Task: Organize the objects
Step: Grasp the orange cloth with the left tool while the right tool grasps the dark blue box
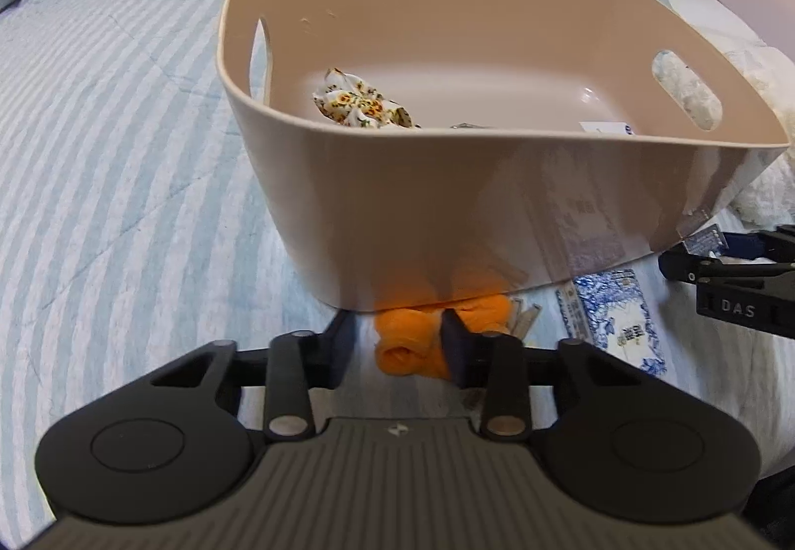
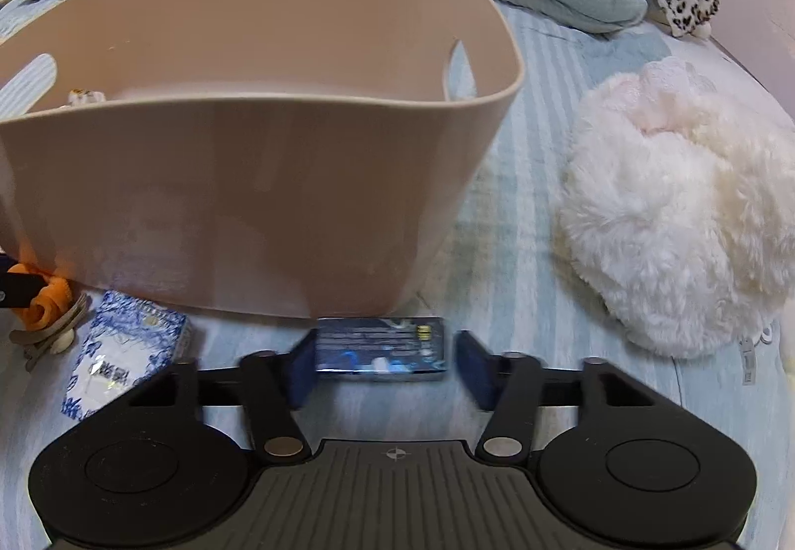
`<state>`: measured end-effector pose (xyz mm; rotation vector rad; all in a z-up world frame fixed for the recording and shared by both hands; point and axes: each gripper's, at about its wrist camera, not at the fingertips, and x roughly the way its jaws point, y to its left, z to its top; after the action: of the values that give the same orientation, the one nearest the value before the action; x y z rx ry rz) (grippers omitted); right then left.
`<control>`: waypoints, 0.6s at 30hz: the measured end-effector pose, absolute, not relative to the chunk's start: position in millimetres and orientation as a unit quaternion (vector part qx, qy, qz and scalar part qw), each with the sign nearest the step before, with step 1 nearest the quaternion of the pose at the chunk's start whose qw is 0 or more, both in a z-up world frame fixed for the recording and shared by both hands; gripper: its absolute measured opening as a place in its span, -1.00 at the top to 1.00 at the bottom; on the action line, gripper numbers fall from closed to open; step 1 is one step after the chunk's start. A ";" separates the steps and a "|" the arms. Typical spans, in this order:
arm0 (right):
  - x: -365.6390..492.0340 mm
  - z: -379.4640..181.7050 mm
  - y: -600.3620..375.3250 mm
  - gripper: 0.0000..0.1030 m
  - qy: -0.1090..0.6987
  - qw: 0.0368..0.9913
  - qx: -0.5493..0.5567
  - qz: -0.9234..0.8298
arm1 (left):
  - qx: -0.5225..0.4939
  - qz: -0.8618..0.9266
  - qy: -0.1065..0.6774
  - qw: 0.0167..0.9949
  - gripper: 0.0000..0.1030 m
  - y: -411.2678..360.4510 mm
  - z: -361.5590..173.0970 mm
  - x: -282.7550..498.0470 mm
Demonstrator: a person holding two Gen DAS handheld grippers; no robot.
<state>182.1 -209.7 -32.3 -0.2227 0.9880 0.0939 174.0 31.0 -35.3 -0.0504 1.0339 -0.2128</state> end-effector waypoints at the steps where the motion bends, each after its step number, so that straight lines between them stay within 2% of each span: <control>1: 181.1 -32.1 -209.6 0.03 0.472 0.874 -0.107 0.045 | -0.031 -0.107 0.494 0.862 0.56 32.4 -34.6 173.9; 4: 177.7 -29.5 -209.9 0.09 0.471 0.874 -0.109 0.047 | -0.031 -0.108 0.494 0.862 0.63 34.0 -32.3 172.1; 6: 174.4 -27.9 -211.0 0.10 0.473 0.874 -0.104 0.048 | -0.031 -0.112 0.495 0.861 0.79 34.3 -32.4 171.0; 18: 158.0 -9.4 -212.1 0.10 0.461 0.879 -0.099 0.062 | -0.025 -0.116 0.483 0.867 0.85 39.5 -15.7 152.2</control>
<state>158.0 -212.1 -9.4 -0.2070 0.9615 0.1297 152.2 39.5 -15.7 -0.0532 1.0114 -0.2430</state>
